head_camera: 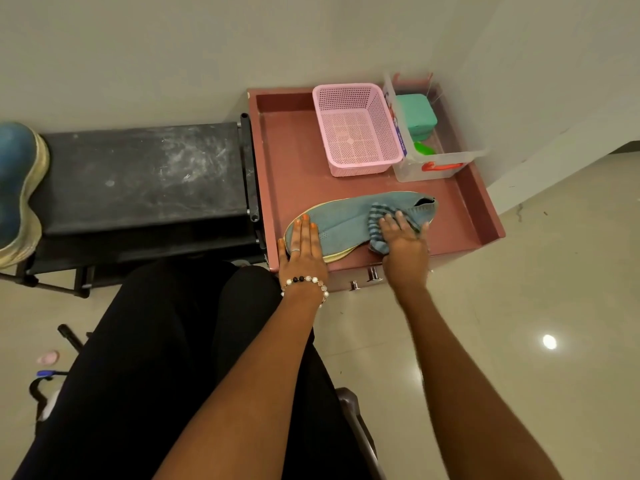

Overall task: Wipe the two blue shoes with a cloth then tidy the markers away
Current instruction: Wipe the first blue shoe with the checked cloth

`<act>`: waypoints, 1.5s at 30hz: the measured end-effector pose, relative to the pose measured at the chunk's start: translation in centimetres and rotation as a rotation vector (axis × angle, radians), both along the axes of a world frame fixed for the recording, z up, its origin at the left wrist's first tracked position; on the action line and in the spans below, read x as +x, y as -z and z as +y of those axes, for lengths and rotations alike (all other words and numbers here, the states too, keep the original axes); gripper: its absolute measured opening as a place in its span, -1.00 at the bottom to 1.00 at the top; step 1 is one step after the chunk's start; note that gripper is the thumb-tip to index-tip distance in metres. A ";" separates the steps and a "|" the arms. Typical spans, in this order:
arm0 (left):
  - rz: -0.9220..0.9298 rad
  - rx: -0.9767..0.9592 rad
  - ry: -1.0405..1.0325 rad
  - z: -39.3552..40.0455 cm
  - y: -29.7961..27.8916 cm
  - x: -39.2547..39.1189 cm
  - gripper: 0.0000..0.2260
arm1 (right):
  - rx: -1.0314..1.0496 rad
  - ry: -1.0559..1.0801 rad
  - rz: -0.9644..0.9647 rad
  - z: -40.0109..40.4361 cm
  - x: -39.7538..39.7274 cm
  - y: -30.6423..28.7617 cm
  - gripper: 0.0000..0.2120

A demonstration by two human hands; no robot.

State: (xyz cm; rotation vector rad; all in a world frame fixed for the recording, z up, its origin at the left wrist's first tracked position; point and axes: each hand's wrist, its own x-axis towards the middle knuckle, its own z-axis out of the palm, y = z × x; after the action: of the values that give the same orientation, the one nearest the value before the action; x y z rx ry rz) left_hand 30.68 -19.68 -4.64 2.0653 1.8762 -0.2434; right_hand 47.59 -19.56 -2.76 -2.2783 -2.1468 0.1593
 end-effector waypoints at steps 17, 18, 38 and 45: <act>-0.008 0.006 -0.017 0.0 -1.2 0.6 -0.49 | 0.142 -0.173 0.288 0.9 2.6 0.0 -0.41; -0.016 0.004 -0.023 0.1 -1.7 0.8 -0.49 | 0.209 -0.110 0.431 0.4 2.1 -0.2 -0.43; -0.132 0.035 0.297 0.3 -1.6 4.6 -0.31 | 0.126 0.361 0.373 1.2 -0.8 0.2 -0.40; -0.138 0.029 0.322 0.2 -1.5 4.4 -0.25 | -0.040 -0.264 0.083 1.0 8.2 -0.2 -0.31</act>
State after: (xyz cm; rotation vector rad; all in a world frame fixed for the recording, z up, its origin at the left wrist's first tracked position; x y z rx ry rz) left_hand 35.11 -19.46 -3.13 2.3335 1.4718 -0.1463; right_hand 55.78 -18.56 -2.54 -1.9584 -2.4108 0.2955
